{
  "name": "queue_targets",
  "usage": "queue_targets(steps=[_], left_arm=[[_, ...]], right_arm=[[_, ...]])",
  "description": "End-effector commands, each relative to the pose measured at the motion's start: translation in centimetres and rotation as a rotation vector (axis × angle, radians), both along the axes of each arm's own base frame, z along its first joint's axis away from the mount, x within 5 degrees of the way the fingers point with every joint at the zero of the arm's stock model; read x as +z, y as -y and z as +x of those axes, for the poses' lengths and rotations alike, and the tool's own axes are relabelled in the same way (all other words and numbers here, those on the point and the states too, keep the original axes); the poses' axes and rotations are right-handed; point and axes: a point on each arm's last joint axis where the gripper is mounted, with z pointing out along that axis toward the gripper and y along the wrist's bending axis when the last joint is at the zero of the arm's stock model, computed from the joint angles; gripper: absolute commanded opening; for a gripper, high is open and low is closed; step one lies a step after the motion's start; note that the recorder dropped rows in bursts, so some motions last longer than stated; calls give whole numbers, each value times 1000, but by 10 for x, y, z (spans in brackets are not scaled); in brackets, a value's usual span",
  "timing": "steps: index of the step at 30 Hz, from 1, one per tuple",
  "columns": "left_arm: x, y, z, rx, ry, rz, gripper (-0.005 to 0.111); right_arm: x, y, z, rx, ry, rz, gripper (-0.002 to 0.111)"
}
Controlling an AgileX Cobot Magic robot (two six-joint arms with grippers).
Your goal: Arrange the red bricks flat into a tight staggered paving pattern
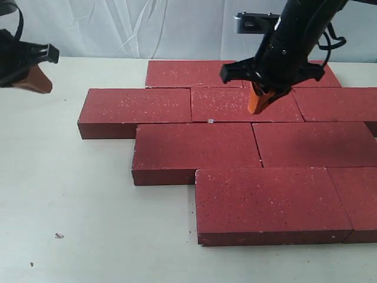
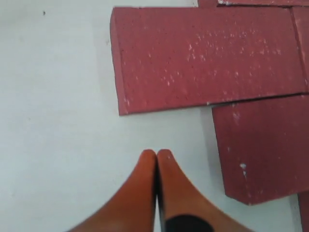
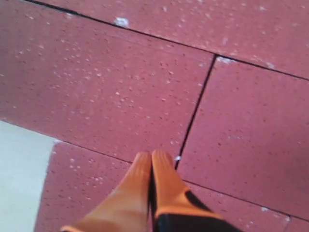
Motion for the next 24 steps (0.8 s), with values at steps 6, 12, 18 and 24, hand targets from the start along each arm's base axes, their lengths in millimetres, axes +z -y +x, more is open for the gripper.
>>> queue_targets(steps=[6, 12, 18, 24], left_arm=[[-7, 0, -81, 40, -25, -19, 0], [14, -3, -123, 24, 110, 38, 0], [30, -7, -154, 22, 229, 95, 0], [47, -16, -174, 138, 345, 146, 0]], right_arm=[[19, 21, -41, -11, 107, -8, -1], [36, 34, -76, -71, 216, 42, -1], [46, 49, -112, -123, 368, 107, -1], [54, 66, -149, -205, 488, 156, -1]])
